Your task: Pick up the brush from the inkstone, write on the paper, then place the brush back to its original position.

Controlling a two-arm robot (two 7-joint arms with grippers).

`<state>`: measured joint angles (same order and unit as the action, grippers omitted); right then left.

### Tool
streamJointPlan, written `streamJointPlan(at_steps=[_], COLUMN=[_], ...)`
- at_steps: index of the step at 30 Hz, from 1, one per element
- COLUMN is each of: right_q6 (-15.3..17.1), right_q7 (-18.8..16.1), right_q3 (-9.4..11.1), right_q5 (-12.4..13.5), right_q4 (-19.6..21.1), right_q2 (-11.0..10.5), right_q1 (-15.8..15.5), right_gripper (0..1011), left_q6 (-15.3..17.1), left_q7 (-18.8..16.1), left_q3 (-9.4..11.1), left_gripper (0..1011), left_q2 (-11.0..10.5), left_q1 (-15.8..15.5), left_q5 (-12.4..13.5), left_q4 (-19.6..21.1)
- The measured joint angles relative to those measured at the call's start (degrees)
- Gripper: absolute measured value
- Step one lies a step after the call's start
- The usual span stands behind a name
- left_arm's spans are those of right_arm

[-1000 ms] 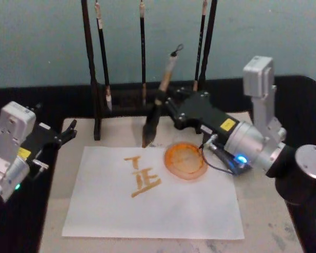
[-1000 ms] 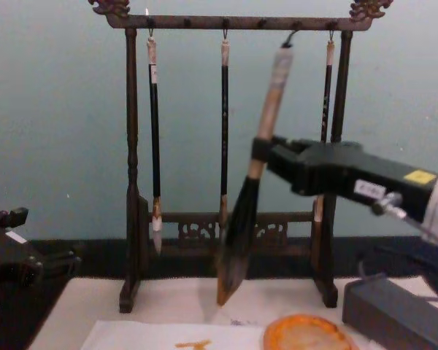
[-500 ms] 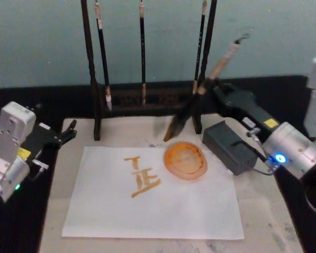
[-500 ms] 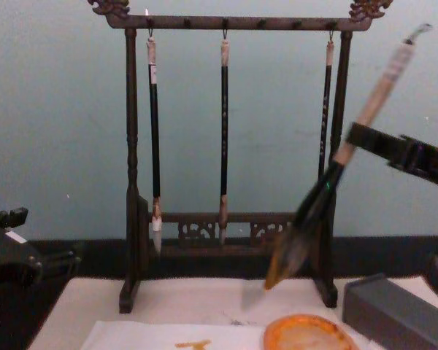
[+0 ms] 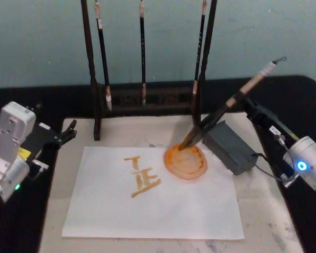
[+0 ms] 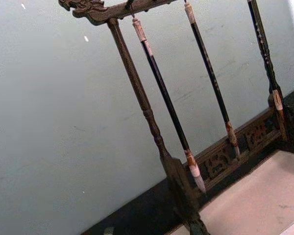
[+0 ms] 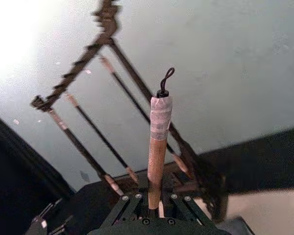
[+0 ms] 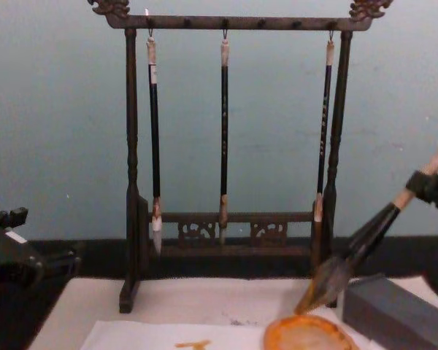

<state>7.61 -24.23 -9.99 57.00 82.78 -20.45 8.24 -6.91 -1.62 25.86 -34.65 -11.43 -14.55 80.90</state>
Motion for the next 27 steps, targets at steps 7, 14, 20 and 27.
streamJointPlan(at_steps=[7,14,20,27], right_q6=[2.44,3.58,4.20,4.71], right_q7=[-0.08,-0.26,-0.25,-0.61], right_q3=[0.25,-0.05,-0.62,-1.30], right_q5=[4.40,7.21,8.89,10.47], right_q4=[-4.41,-8.30,-10.76,-12.48], right_q2=[0.65,1.22,1.38,1.11], right_q1=[1.41,3.05,4.17,4.89], right_gripper=[161,161,161,161], left_q6=[0.00,0.00,0.00,0.00], left_q7=[0.00,0.00,0.00,0.00], left_q3=[0.00,0.00,0.00,0.00], left_gripper=[1009,1009,1010,1010], left_q2=[0.00,0.00,0.00,0.00], left_q1=[0.00,0.00,0.00,0.00], left_q5=[0.00,0.00,0.00,0.00], left_q4=[0.00,0.00,0.00,0.00])
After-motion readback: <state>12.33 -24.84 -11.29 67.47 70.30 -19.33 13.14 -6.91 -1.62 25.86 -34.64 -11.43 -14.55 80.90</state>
